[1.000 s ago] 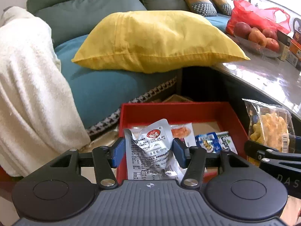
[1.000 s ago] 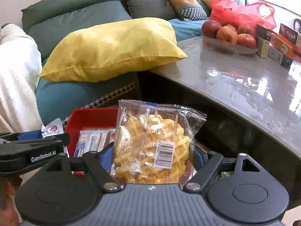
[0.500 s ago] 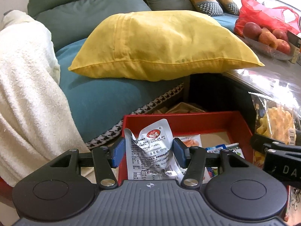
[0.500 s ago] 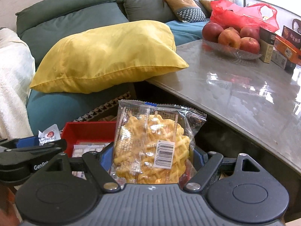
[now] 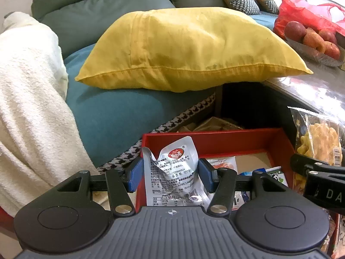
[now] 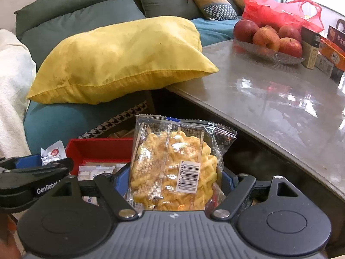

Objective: Organize snacks

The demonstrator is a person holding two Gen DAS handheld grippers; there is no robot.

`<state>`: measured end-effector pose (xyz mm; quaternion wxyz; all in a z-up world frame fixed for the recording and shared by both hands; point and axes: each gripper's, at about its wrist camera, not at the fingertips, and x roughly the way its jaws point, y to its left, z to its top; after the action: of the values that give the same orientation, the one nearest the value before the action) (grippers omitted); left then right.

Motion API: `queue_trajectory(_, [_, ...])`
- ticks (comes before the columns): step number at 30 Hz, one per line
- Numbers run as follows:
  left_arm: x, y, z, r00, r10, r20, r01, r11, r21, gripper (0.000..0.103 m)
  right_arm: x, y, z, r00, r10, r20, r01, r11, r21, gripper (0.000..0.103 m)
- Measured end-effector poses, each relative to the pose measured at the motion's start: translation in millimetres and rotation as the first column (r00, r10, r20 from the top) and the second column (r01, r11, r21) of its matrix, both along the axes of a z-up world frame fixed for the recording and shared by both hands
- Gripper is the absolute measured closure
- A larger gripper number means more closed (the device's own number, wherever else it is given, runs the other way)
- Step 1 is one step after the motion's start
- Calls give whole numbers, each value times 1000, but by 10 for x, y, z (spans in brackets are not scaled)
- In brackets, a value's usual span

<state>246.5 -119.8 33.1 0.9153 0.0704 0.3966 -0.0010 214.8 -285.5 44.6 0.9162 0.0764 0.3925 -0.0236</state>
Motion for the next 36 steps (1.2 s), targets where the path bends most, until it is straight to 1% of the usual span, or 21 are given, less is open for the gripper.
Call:
queue_trajectory(19, [133, -56, -171, 999, 4, -39, -2, 999, 38, 40, 222, 38, -269, 997, 17, -78, -18, 1000, -10, 27])
queue_trajectory(28, [203, -68, -274, 997, 6, -71, -3, 999, 47, 39, 349, 9, -396, 992, 30, -125, -26, 999, 33, 26])
queue_trajectory(29, [198, -73, -275, 998, 7, -69, -4, 999, 51, 34, 356, 8, -407, 991, 34, -129, -30, 999, 34, 26])
queue_trajectory(30, [194, -79, -277, 998, 9, -65, -5, 998, 57, 32, 359, 18, -421, 993, 26, -119, -22, 999, 30, 26])
queue_trajectory(36, [201, -96, -292, 997, 8, -70, -4, 998, 64, 28, 379, 15, -451, 992, 29, -121, -24, 999, 40, 22])
